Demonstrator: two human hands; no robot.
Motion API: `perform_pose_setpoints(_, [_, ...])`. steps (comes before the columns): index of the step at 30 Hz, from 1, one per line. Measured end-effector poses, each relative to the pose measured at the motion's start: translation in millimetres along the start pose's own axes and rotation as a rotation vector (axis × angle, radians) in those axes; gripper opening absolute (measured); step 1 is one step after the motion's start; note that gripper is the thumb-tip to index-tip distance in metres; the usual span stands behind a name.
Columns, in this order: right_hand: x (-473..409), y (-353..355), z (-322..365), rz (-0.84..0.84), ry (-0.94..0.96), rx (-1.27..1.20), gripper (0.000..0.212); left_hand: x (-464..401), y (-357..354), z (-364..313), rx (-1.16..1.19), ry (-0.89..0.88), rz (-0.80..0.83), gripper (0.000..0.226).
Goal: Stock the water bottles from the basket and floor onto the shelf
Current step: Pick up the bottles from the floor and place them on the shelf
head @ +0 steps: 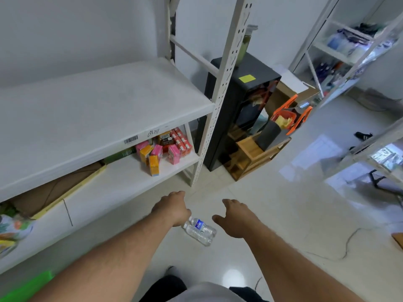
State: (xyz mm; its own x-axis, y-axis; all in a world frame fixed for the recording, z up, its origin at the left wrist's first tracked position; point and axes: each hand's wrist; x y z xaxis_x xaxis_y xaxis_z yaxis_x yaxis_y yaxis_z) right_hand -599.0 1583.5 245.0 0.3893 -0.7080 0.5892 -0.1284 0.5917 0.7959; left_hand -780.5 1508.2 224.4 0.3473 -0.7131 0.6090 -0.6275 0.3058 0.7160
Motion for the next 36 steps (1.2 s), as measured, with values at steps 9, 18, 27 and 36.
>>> perform_pose_setpoints(9, [-85, 48, -17, 0.067, 0.137, 0.082, 0.074, -49, 23, -26, 0.122, 0.143, -0.04, 0.073])
perform_pose_setpoints(18, [-192, 51, -66, 0.282, 0.355, 0.228, 0.069, -85, -41, -65, 0.367, 0.467, -0.019, 0.076])
perform_pose_setpoints(27, [-281, 25, -93, 0.482, 0.373, 0.232, 0.081, -118, -137, -92, 0.753, 0.704, 0.006, 0.077])
perform_pose_setpoints(36, [-407, -137, -102, 0.497, 0.196, 0.07, 0.072, -225, -304, -44, 1.033, 0.871, -0.054, 0.086])
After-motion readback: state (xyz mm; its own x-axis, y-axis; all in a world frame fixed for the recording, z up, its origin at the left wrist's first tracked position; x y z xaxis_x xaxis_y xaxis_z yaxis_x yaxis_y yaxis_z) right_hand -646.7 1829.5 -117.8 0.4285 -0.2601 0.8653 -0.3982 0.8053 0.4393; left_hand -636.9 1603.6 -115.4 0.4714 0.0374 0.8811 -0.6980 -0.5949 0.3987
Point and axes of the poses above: each hand's wrist, its own x-axis away from the middle knuckle, its own y-axis out of the back of the hand, z = x × y
